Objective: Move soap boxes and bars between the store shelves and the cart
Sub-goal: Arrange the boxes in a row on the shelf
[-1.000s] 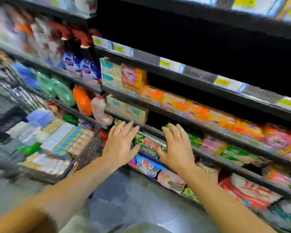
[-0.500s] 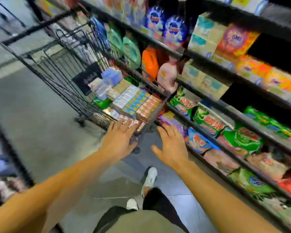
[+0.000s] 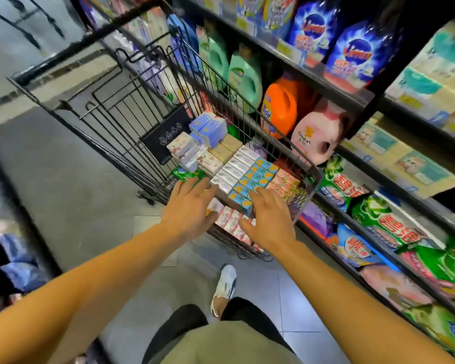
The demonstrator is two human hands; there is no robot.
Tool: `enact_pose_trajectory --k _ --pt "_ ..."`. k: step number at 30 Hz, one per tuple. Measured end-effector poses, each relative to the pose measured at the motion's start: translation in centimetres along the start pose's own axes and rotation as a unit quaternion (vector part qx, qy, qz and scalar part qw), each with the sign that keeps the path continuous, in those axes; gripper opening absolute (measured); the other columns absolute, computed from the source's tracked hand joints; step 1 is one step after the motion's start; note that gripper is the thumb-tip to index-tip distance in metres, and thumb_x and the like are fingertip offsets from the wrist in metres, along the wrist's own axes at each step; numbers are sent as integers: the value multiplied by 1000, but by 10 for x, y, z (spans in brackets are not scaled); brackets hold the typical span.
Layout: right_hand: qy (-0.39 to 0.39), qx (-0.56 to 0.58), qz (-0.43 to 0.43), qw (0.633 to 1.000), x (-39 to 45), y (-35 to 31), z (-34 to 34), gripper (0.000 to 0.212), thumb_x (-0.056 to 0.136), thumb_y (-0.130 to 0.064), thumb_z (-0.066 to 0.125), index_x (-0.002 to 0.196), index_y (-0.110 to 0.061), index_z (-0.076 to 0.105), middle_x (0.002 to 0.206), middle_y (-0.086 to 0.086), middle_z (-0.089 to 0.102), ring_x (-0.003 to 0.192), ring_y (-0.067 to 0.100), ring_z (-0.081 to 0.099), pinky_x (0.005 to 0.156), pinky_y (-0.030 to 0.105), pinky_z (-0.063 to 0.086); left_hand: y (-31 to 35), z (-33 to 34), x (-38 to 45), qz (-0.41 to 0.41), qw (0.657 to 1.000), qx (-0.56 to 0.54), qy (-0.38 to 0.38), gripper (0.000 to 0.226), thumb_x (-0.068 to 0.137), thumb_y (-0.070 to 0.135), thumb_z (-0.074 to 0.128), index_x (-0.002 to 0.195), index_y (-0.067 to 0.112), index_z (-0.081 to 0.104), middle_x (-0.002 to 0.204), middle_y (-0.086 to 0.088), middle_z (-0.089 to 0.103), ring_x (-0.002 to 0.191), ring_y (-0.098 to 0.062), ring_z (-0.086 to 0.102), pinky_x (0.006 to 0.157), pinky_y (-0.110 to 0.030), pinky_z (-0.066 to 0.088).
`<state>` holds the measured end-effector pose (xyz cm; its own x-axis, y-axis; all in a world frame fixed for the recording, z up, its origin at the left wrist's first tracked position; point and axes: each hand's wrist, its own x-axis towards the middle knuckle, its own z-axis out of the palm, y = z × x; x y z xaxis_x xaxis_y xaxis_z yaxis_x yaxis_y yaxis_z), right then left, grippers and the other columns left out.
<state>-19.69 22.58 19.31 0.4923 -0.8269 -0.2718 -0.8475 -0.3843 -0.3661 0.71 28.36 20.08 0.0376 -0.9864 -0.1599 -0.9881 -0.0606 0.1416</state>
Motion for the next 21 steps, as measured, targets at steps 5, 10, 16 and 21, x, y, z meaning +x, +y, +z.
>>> enact_pose_trajectory --k 5,10,16,21 --pt "-17 20 7 1000 70 -18 -9 75 95 -53 54 156 -20 25 163 5 19 151 27 8 123 42 10 -47 -10 50 -11 1000 -18 -12 68 94 52 50 154 29 27 161 -2 25 148 -31 17 119 -53 14" --pt "-28 48 34 998 137 -36 -9 73 97 -49 55 156 -17 25 162 5 21 150 26 10 122 42 15 -103 -13 108 -2 999 -13 -36 68 92 55 51 151 25 34 157 -7 34 145 -34 25 116 -54 21" --pt "-40 90 112 989 226 -62 5 74 98 -46 56 156 -13 24 162 8 22 147 30 20 118 41 24 -168 -16 192 43 994 -5 -101 75 88 62 38 151 21 35 156 -11 34 143 -36 27 114 -55 24" --pt "-64 130 146 979 306 -79 35 74 94 -40 63 153 -9 29 156 14 30 139 36 34 110 46 36 -217 8 257 89 986 -33 -136 67 88 57 38 142 16 47 142 -15 50 130 -41 45 104 -55 39"
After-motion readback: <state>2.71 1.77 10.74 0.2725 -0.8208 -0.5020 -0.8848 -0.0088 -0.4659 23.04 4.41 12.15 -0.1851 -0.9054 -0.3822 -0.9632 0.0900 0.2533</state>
